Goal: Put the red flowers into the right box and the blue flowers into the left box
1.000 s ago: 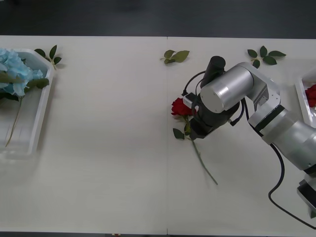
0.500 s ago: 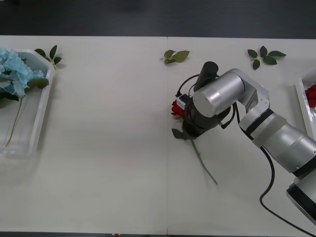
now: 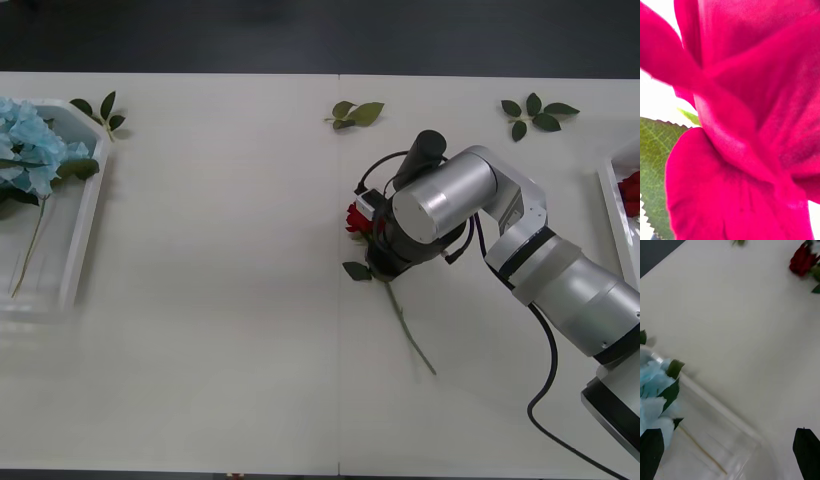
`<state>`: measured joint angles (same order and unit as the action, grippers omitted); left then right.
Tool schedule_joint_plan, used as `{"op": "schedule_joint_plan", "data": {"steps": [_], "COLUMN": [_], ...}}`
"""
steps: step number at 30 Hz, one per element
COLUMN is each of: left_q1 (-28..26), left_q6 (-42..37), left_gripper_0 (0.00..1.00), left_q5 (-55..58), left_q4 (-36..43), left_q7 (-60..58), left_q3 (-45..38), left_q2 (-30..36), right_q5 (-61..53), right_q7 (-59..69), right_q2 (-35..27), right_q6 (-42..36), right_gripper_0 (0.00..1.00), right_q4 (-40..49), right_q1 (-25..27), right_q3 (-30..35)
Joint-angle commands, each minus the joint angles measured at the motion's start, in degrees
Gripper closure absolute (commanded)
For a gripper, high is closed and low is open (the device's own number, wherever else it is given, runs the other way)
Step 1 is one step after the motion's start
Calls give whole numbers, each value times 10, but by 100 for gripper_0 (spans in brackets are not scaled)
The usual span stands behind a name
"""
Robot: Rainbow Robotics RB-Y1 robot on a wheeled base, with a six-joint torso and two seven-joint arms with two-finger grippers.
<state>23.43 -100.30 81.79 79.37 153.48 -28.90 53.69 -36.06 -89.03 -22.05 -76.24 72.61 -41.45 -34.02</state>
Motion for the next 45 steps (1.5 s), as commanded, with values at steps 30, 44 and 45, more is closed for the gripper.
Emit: {"op": "schedule_joint_plan", "data": {"steps": [30,44,45], "left_q1": [17,51,53], "left_q6": [214,238,238], "left_gripper_0": [0,0,0], "left_q5": [461,436,433], "left_q4": [88,122,124], "left_q7": [15,-20,-25], "left_q3": [424,451,452], "left_q2": [106,27,23], "right_q5": [-167,-162,-154], "right_q7": [-18,-15,-14], "right_q2": [-233,-478,-485], "right_q6": [-32,-44,-39], "right_gripper_0": [100,100,100], "right_q4": [148,141,135], "right_q1": [9,-5,-6], "right_q3": [105,98,91]}}
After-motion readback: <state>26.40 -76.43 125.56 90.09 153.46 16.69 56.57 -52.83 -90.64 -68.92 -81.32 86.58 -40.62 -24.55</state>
